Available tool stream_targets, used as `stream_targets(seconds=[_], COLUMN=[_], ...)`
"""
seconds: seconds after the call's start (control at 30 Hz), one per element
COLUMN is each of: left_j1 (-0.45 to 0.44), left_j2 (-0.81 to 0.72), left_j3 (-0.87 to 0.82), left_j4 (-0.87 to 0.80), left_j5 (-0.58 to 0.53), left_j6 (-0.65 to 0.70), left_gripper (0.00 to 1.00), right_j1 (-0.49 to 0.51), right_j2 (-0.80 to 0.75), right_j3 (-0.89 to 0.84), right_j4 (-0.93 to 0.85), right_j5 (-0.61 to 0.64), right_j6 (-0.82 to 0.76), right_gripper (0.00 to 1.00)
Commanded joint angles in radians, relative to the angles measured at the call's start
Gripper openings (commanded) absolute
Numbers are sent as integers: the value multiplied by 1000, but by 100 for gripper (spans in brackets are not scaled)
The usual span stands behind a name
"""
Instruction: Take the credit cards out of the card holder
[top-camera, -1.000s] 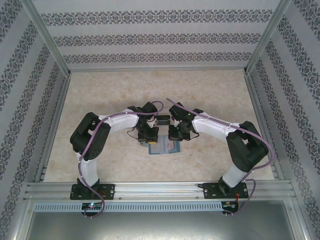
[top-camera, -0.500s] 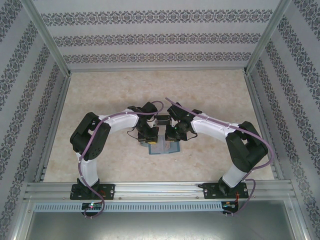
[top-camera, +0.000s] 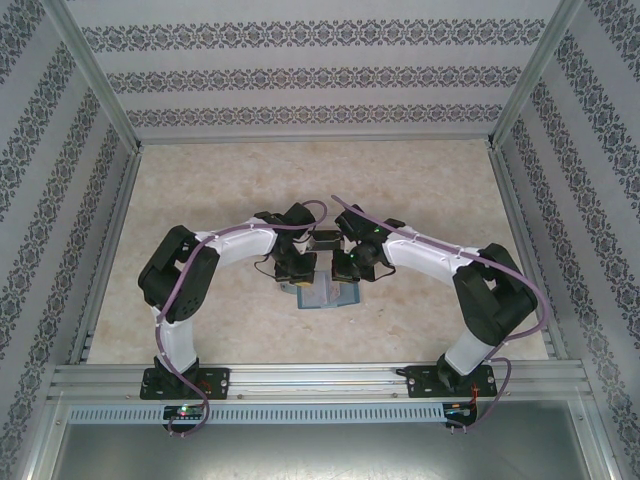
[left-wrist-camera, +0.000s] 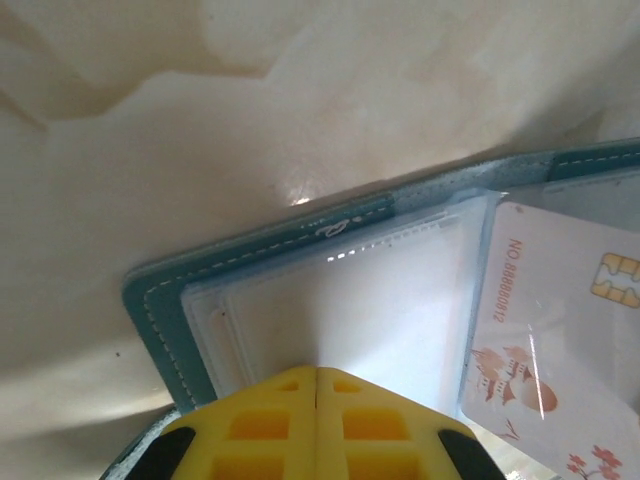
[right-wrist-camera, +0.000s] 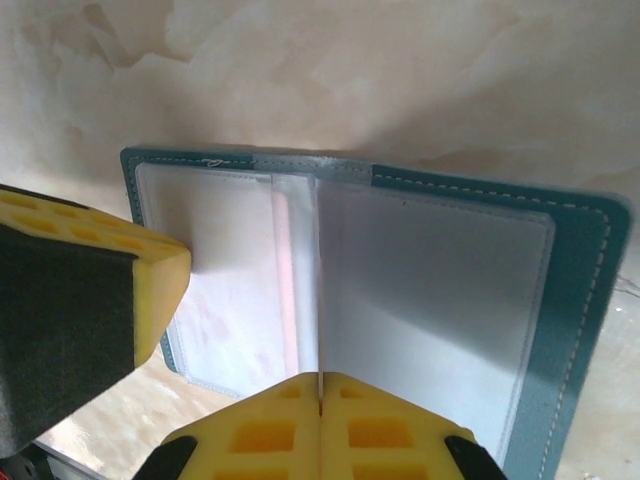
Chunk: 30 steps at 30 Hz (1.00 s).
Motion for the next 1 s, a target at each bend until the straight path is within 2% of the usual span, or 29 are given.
stream_targets(seconds=[0.0,0.23,0.57,0.77,0.97], left_j1=[-10,-1,56,80,95], left_j2=[-55,-131,-237,-281,-317], left_j3=[22,-6,-114,-178,-231], left_j4=[-19,7,38,76,96], left_j5=[-43,-106,-156,-150,-156], left_j6=[22,24,17,-7,-20], left_gripper=[0,0,0,0,0], right_j1=[-8,-36,-62,-61,-57], right_j2=[-41,-53,-58,-55,-44], right_j3=[29,56,117,158,252], right_j4=[-42,-74,-100,-160,-253], right_j5=[37,30,56,38,107], right_j6=[-34,-151,-495,-850,-1229], right_gripper=[5,3,3,3,0])
